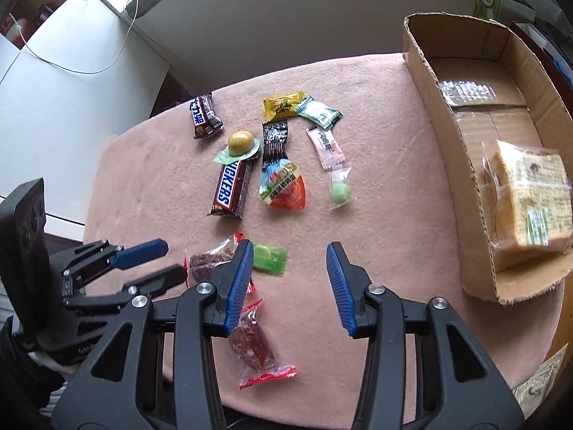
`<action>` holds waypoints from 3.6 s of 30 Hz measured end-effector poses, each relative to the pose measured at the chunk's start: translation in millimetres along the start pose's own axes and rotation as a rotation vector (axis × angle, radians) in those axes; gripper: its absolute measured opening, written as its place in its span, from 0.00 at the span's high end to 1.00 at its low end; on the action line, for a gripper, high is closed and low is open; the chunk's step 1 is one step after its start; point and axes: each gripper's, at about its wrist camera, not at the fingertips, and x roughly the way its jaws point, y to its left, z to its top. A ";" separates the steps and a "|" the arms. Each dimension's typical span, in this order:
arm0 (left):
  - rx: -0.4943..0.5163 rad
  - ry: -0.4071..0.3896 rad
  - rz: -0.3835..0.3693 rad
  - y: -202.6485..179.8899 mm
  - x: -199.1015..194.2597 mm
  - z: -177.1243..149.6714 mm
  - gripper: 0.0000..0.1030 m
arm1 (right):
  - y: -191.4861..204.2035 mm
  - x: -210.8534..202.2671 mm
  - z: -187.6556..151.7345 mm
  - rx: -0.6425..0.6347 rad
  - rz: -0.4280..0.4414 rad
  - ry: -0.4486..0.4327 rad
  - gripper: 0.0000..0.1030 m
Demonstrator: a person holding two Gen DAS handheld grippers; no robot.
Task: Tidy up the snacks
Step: 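Grasp the red jerky bag with the left gripper while the right gripper grasps the egg snack, then carry the jerky bag with the left gripper into the box while the right gripper carries the egg snack there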
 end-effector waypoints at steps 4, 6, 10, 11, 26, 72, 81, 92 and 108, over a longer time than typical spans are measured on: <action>0.052 0.016 0.023 -5.5 6.9 -1.7 0.63 | 10.9 18.8 18.6 -0.046 -0.015 0.016 0.41; 0.083 0.019 0.029 -10.0 9.6 -1.6 0.62 | 17.5 28.9 26.6 -0.076 -0.043 0.016 0.32; 0.141 0.028 0.047 -16.7 17.2 -1.5 0.62 | 26.6 48.8 37.3 -0.120 -0.064 0.045 0.32; 0.151 0.031 0.046 -17.8 19.2 -2.4 0.62 | 28.5 53.3 39.3 -0.132 -0.071 0.052 0.32; 0.168 0.063 0.020 -15.9 32.7 -12.8 0.52 | 38.2 96.3 46.0 -0.185 -0.105 0.124 0.40; 0.028 -0.095 -0.141 -29.9 -23.9 41.5 0.66 | -38.9 -43.9 63.1 -0.042 -0.051 -0.098 0.74; 0.090 -0.135 -0.174 -73.7 -6.8 92.4 0.66 | -99.3 -63.5 82.8 0.046 -0.095 -0.160 0.74; 0.119 -0.149 -0.209 -124.6 30.7 140.6 0.66 | -160.7 -71.5 102.1 0.086 -0.126 -0.181 0.74; 0.137 -0.155 -0.206 -161.5 77.6 169.0 0.65 | -212.0 -56.1 116.1 0.103 -0.130 -0.188 0.54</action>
